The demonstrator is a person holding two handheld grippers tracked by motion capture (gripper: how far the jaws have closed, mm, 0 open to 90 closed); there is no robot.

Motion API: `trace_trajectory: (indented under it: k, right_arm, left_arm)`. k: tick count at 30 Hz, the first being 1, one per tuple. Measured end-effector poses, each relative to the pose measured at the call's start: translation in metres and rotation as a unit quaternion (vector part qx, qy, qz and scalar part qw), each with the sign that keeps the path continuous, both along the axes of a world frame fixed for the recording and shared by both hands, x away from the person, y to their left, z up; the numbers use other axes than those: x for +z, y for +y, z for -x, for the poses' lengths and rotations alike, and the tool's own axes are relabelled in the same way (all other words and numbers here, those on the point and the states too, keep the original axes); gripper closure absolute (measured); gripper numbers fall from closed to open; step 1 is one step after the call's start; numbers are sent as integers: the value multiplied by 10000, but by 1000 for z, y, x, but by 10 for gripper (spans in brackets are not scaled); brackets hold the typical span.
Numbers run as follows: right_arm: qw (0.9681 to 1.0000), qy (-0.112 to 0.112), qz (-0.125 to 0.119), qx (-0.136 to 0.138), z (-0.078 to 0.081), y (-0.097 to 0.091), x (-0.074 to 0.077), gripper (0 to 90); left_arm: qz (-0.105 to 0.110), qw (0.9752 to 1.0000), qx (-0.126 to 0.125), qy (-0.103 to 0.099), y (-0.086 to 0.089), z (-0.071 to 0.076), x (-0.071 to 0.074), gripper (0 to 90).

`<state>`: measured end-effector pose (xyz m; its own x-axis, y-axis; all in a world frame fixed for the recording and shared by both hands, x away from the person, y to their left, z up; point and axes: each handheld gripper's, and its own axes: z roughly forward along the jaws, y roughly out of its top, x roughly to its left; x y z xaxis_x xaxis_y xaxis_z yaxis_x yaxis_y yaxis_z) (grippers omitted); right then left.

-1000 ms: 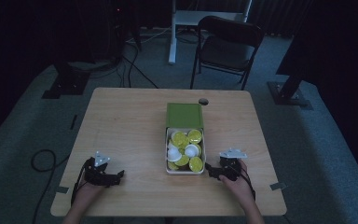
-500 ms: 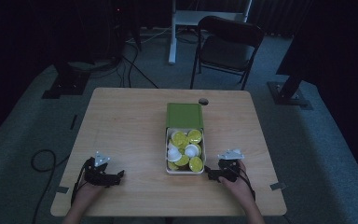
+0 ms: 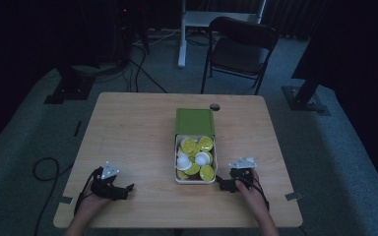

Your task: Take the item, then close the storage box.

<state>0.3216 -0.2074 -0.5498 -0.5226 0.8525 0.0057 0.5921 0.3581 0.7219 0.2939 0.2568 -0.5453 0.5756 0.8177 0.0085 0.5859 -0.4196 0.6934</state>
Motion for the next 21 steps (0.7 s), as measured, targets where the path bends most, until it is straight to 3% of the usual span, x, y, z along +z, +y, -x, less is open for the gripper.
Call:
trace_trajectory:
  k: [5, 13, 21]
  right_arm:
    - [10000, 4, -4, -6, 0, 0, 0, 122]
    - [9997, -9, -176, -163, 1, -1, 2, 121]
    - [9995, -150, -265, -117, 10, -10, 18, 121]
  left_arm:
    - [-7, 9993, -367, 1, -7, 3, 1, 8]
    - [78, 9976, -692, 17, -18, 6, 7, 7]
    - [41, 9947, -1030, -47, -35, 7, 17, 7]
